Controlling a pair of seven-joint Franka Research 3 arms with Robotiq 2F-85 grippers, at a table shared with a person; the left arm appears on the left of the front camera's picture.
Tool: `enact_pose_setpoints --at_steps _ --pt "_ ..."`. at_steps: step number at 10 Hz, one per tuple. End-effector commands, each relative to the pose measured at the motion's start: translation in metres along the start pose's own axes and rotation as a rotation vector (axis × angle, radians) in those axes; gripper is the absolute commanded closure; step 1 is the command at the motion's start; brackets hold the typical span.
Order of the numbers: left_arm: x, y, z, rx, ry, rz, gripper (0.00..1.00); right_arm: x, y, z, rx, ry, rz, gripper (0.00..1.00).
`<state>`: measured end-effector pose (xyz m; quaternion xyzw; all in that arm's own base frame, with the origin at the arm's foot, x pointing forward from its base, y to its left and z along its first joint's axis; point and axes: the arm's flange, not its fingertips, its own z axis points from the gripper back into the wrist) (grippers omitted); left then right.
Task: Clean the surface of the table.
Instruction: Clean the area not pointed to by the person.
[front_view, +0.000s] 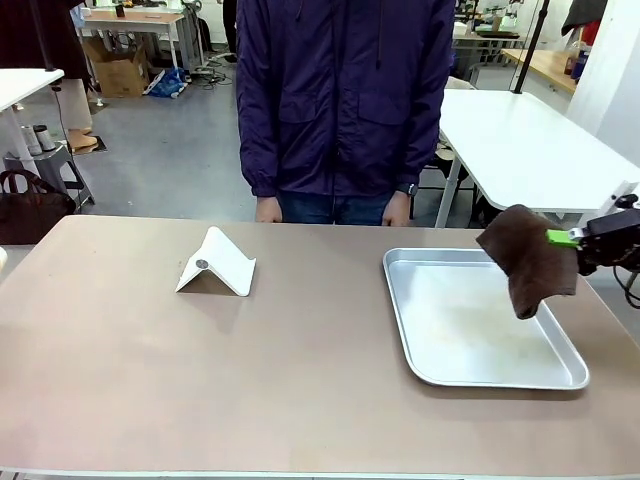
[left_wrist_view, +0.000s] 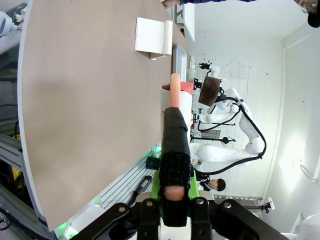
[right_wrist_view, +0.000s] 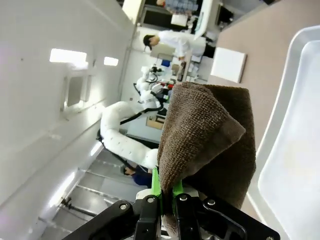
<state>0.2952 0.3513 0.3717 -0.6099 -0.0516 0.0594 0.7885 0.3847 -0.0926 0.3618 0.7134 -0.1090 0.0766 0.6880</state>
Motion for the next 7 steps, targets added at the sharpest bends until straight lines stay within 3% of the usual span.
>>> enact_pose_setpoints --at_steps 1,4,6,7 --pt "-0.001 -0.005 0.000 0.000 -0.003 0.007 0.78 -0.012 0.026 0.016 0.017 0.027 0.040 0.91" --pt "-0.001 -0.005 0.000 0.000 -0.003 0.007 0.78 -0.034 0.053 0.024 -0.029 0.005 0.006 0.91" --pt "-0.001 -0.005 0.000 0.000 -0.003 0.007 0.78 -0.032 0.046 0.021 -0.054 0.019 -0.027 0.91" --pt "-0.001 -0.005 0.000 0.000 -0.003 0.007 0.78 -0.030 0.047 0.030 -0.025 0.015 0.030 0.91"
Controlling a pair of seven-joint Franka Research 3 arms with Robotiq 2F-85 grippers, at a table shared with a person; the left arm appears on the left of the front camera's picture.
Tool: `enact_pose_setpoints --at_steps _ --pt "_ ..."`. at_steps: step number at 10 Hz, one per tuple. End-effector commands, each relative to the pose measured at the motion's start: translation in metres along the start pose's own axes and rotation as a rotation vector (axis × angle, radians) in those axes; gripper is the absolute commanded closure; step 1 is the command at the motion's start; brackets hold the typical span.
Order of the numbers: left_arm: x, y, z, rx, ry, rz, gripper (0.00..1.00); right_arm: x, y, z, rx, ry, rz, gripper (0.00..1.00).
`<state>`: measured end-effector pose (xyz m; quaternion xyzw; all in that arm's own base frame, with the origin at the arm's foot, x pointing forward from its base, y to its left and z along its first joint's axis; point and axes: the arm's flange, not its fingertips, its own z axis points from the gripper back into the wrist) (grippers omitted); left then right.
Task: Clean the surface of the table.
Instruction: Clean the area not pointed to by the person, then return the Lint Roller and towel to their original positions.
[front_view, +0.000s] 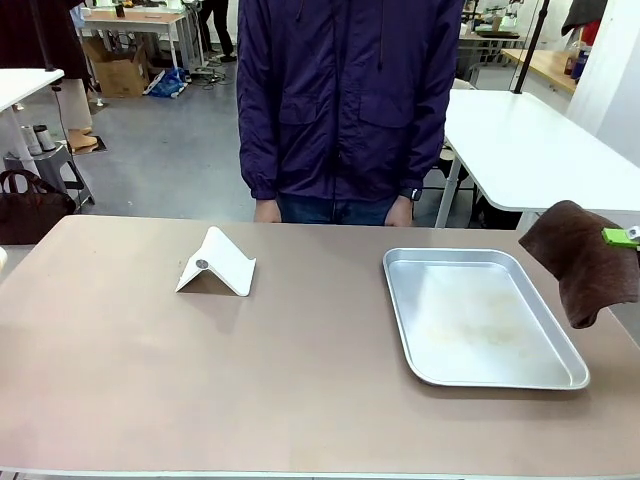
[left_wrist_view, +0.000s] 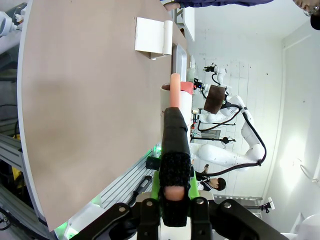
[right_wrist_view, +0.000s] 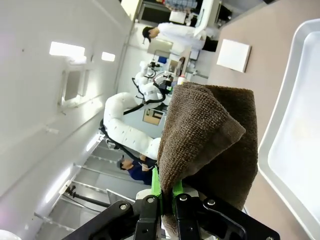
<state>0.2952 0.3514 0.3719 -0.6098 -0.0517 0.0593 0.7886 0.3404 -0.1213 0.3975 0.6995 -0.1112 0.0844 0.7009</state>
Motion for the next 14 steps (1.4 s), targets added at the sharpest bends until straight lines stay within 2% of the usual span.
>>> enact_pose_setpoints --at_steps 1,14 --pt "-0.0013 -0.0052 0.0001 0.000 -0.003 0.007 0.78 0.0019 0.0003 0.0007 0.011 0.002 0.015 0.91" --pt "-0.0013 -0.0052 0.0001 0.000 -0.003 0.007 0.78 0.0019 0.0003 0.0007 0.011 0.002 0.015 0.91"
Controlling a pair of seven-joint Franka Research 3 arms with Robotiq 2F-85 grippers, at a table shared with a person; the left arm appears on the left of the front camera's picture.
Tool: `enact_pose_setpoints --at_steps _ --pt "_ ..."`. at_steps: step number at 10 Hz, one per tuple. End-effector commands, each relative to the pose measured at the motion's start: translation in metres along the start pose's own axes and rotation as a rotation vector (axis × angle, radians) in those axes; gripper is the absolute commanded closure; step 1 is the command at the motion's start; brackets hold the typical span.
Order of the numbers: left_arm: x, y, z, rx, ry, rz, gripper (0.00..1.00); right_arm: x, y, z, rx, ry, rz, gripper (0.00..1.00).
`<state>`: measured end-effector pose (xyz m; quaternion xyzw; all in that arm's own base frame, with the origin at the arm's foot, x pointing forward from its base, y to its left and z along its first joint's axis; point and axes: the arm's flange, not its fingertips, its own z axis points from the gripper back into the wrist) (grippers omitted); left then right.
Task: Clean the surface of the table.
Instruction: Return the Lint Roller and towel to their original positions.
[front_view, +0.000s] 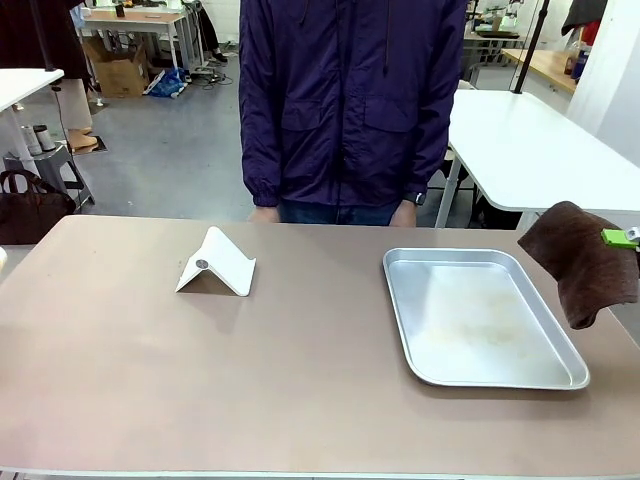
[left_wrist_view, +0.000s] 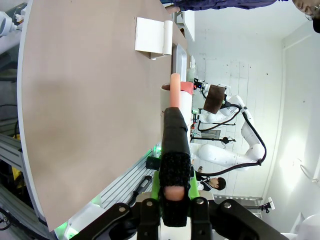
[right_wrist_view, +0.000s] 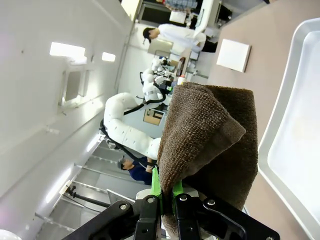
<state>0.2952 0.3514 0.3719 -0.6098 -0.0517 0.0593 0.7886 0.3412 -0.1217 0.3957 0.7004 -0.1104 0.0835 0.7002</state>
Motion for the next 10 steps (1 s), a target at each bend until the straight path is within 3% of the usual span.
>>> enact_pose_setpoints --at_steps 1,10 --pt "-0.0013 -0.0052 0.0001 0.000 -0.003 0.007 0.78 0.0016 0.0023 0.0004 0.009 0.002 0.018 0.91" --pt "0.0000 0.0000 0.0000 0.000 0.000 0.000 0.78 0.0000 0.0000 0.0000 0.000 0.000 0.000 0.91"
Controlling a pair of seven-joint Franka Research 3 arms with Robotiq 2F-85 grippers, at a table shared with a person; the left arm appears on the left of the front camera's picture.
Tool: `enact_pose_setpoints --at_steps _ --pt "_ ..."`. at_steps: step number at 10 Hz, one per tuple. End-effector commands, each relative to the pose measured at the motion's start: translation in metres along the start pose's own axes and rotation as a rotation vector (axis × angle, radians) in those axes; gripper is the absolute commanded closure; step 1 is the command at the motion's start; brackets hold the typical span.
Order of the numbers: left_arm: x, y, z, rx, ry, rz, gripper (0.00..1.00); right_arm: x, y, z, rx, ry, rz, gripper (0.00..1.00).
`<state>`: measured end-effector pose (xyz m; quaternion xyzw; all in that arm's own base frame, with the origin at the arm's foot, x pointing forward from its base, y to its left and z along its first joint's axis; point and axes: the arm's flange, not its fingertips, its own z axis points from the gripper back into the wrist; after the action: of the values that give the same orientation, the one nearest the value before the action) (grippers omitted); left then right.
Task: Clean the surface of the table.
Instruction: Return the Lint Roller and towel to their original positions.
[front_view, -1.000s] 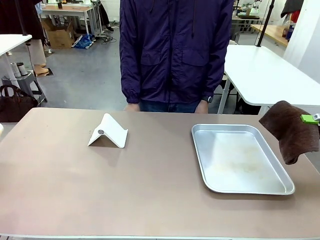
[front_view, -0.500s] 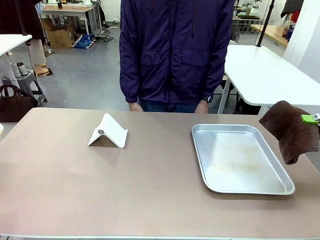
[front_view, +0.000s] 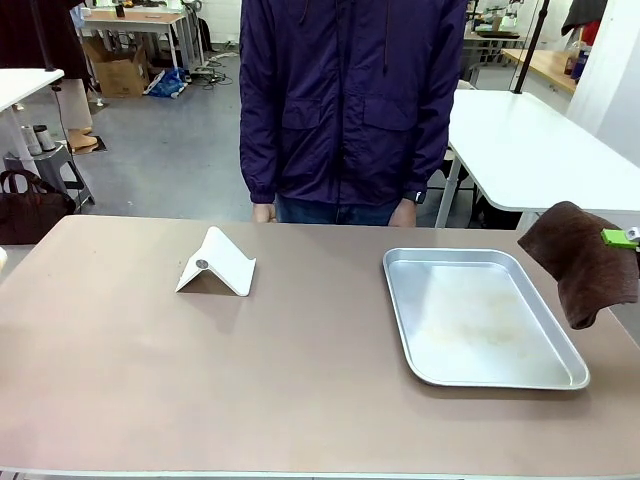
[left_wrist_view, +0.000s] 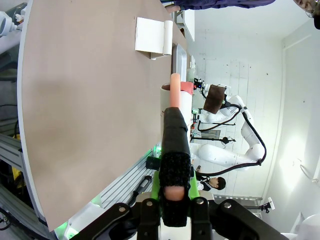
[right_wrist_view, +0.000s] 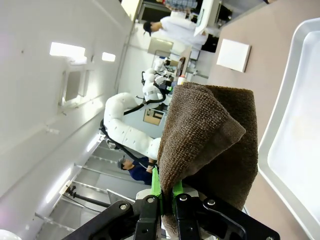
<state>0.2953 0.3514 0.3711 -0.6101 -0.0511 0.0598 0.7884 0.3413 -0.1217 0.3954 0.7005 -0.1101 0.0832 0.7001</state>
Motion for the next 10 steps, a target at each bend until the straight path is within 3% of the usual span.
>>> enact_pose_setpoints --at_steps 1,4,6,8,10 --pt "-0.007 -0.014 -0.011 -0.004 0.006 -0.003 0.78 -0.001 0.009 -0.013 -0.024 -0.018 0.003 0.91" --pt "-0.005 -0.052 -0.073 0.056 0.084 -0.009 0.78 0.019 0.024 -0.075 -0.047 0.021 0.048 0.91" --pt "0.004 -0.079 -0.120 0.117 0.137 -0.026 0.78 0.042 0.030 -0.128 -0.090 -0.013 0.080 0.91" --pt "0.013 -0.102 -0.165 0.163 0.092 -0.055 0.78 0.065 0.029 -0.179 -0.111 -0.029 0.092 0.91" --pt "0.015 -0.136 -0.207 0.134 0.032 -0.106 0.78 0.087 0.020 -0.224 -0.156 -0.046 0.095 0.91"
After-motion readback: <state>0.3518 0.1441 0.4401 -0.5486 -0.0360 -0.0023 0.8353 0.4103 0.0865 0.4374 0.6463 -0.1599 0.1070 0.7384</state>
